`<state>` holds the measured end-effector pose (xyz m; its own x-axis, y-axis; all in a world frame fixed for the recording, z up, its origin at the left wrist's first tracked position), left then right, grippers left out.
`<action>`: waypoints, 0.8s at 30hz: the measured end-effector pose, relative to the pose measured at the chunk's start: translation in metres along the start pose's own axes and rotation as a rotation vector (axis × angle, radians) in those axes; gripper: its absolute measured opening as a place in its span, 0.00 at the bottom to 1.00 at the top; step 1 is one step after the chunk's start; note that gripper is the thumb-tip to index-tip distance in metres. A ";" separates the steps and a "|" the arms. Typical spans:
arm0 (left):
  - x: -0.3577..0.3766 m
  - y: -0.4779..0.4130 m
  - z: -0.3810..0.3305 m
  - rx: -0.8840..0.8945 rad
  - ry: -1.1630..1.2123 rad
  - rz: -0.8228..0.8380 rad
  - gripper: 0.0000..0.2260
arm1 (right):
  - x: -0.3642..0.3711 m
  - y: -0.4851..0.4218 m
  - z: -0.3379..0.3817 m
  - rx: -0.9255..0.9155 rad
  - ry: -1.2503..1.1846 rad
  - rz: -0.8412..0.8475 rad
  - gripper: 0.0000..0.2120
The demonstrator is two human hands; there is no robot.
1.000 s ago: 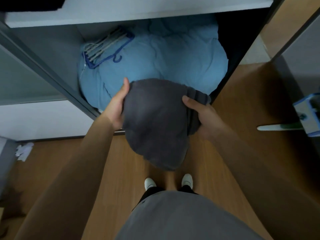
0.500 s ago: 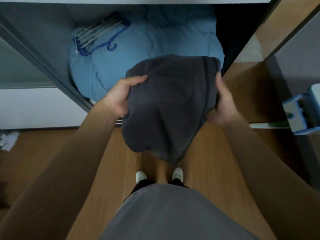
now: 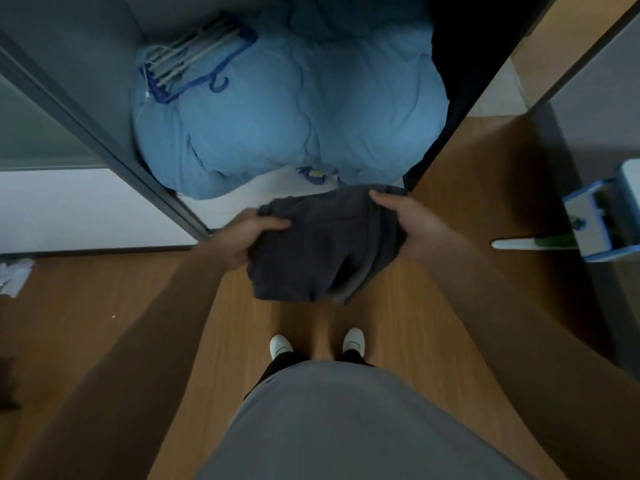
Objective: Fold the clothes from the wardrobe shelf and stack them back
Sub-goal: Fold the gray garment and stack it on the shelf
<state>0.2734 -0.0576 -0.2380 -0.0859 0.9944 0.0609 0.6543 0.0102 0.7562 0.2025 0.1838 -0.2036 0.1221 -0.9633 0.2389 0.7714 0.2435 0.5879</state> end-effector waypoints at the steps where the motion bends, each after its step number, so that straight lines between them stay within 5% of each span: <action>1: -0.004 0.002 -0.009 -0.013 0.087 0.024 0.07 | -0.009 -0.001 0.010 -0.014 -0.012 0.017 0.18; 5: -0.009 0.012 -0.048 0.082 0.290 0.194 0.10 | -0.015 0.005 0.020 -0.177 -0.337 0.182 0.31; 9: -0.005 0.008 -0.050 0.179 0.433 0.194 0.16 | 0.013 0.015 -0.012 -0.089 -0.136 0.204 0.11; 12: -0.028 0.005 -0.019 0.145 0.714 0.344 0.36 | 0.014 0.014 -0.010 -0.153 -0.311 0.197 0.13; 14: -0.030 0.003 0.016 0.109 0.723 0.343 0.40 | 0.015 0.014 -0.007 -0.171 -0.378 0.208 0.16; 18: 0.008 -0.002 0.039 0.085 0.440 0.348 0.23 | 0.017 0.008 -0.009 -0.102 -0.318 0.157 0.21; 20: 0.017 -0.007 0.019 0.126 0.308 0.132 0.07 | 0.017 0.005 -0.009 -0.054 -0.209 0.114 0.22; 24: 0.003 -0.004 -0.012 0.088 0.506 -0.017 0.13 | -0.006 0.002 0.004 -0.105 -0.158 0.088 0.22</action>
<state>0.2612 -0.0555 -0.2331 -0.4360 0.8188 0.3734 0.7086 0.0565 0.7034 0.2008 0.1909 -0.2009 0.0988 -0.9073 0.4088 0.8240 0.3048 0.4775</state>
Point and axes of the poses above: each hand's wrist, its own y-axis away from the middle knuckle, its own x-axis out of the palm, z = x × y, the point moved 2 cm from there along -y, towards the middle knuckle, and after that the axes turned 11 degrees about -x, right-handed, at the moved point
